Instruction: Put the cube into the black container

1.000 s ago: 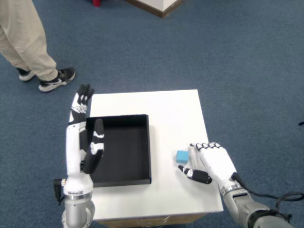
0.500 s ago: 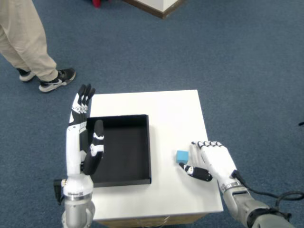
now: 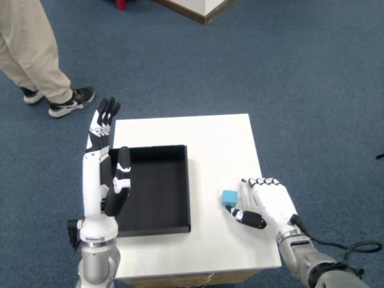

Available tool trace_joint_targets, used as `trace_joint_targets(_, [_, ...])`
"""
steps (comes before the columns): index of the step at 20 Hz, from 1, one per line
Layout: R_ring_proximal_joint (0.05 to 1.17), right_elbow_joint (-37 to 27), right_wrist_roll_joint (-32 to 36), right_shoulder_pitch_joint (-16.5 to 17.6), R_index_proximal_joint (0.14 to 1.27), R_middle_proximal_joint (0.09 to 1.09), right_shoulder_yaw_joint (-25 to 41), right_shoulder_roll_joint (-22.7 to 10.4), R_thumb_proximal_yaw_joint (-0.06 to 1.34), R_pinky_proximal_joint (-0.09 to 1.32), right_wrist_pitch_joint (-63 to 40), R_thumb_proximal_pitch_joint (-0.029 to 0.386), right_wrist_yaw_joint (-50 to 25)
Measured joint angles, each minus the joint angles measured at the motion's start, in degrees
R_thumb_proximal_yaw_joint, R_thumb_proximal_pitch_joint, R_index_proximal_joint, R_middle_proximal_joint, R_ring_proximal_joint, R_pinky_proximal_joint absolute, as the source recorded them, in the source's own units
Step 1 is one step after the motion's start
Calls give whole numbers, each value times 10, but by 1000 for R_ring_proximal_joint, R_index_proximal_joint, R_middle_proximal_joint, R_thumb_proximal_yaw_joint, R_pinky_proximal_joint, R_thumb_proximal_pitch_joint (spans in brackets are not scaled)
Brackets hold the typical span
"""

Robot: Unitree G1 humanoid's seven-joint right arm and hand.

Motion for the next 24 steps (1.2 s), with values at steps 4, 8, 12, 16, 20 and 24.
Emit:
trace_joint_targets(4, [312,0,-7,0,325,298,3,4,414,251,11,-8,0])
trace_joint_targets(8, [308,0,-12,-1,326,294,10,4,413,246,18,-7,0])
trace_joint_targets(12, [304,0,-18,0,333,293,14,6,413,248,22,-6,0])
trace_joint_targets(16, [299,0,-20,4,340,291,19,6,405,253,25,-5,0])
trace_joint_targets(20, [300,0,-31,6,348,290,25,9,394,271,36,-4,0])
trace_joint_targets(24, [295,0,-35,6,357,288,26,10,390,277,42,-3,0])
